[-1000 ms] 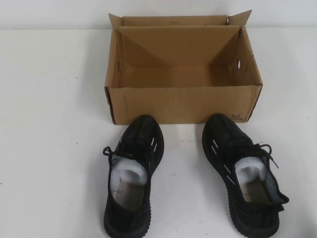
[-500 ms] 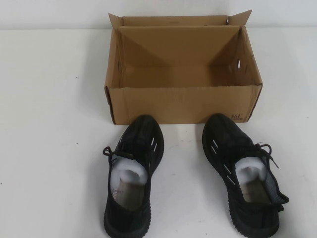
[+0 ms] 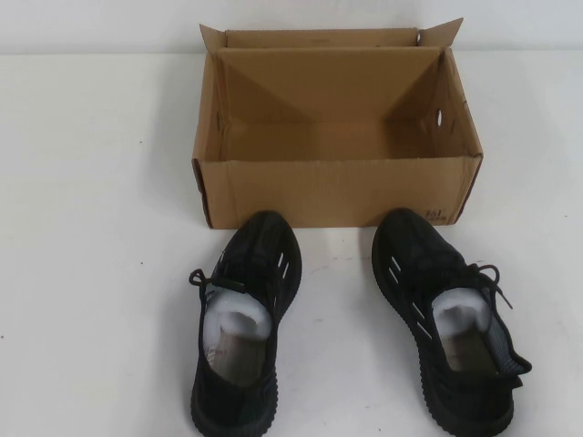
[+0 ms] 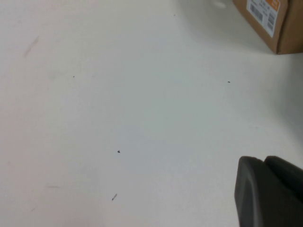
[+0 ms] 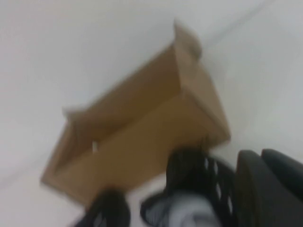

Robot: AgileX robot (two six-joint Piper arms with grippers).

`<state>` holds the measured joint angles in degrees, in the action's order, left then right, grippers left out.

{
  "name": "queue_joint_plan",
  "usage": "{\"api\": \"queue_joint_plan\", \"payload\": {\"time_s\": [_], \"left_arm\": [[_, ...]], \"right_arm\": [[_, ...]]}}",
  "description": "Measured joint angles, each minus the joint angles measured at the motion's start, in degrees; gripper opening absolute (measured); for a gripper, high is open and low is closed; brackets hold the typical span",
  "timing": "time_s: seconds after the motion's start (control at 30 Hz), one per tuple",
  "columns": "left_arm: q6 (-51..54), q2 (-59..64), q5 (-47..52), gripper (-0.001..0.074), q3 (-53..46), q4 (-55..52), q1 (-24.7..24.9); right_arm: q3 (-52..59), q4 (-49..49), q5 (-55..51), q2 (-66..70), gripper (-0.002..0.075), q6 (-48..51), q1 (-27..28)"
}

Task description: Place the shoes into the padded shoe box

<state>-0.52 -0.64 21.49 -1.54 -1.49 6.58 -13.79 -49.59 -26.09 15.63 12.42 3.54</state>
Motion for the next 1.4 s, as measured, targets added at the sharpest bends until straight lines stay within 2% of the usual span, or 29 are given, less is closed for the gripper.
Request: {"api": "queue_joint_plan", "payload": {"time_s": [0.2, 0.47, 0.53, 0.63, 0.73, 0.83, 0.9, 0.97, 1.1, 1.17, 1.4], "left_arm": [[0.0, 0.0, 0.0, -0.0004, 0.0, 0.0, 0.0], [0.0, 0.0, 0.0, -0.0004, 0.0, 0.0, 0.0], [0.0, 0.0, 0.0, -0.0004, 0.0, 0.0, 0.0], [0.0, 0.0, 0.0, -0.0004, 0.0, 0.0, 0.0], [0.0, 0.0, 0.0, -0.0004, 0.0, 0.0, 0.0], [0.0, 0.0, 0.0, -0.0004, 0.0, 0.0, 0.0], [0.0, 0.0, 0.0, -0.0004, 0.0, 0.0, 0.0], [0.0, 0.0, 0.0, -0.0004, 0.0, 0.0, 0.0], [0.0, 0.0, 0.0, -0.0004, 0.0, 0.0, 0.0], [0.0, 0.0, 0.0, -0.0004, 0.0, 0.0, 0.0], [0.0, 0.0, 0.0, -0.0005, 0.0, 0.0, 0.0]], "right_arm": [[-18.0, 14.5, -19.9, 20.1, -0.0003, 0.9, 0.0], [-37.1, 23.1, -28.3, 37.5, -0.0003, 10.8, 0.0], [-41.2, 23.1, -32.4, 42.5, -0.0003, 14.7, -1.4], [-46.6, 24.1, -37.3, 48.6, -0.0003, 20.2, -7.7], [-50.3, 30.1, -39.6, 52.8, -0.0002, 26.8, -17.4], [-52.1, 39.1, -39.9, 55.9, 0.0008, 28.8, -28.0], [-52.6, 45.0, -40.0, 57.6, 0.0062, 28.8, -33.5], [-53.2, 48.4, -39.6, 59.0, 0.0141, 29.3, -36.3], [-54.4, 50.5, -37.3, 61.1, 0.0333, 34.8, -37.6], [-54.8, 51.5, -35.0, 62.0, 0.0358, 37.0, -37.6], [-55.0, 54.0, -31.0, 66.1, 0.0357, 43.7, -36.3]]}}
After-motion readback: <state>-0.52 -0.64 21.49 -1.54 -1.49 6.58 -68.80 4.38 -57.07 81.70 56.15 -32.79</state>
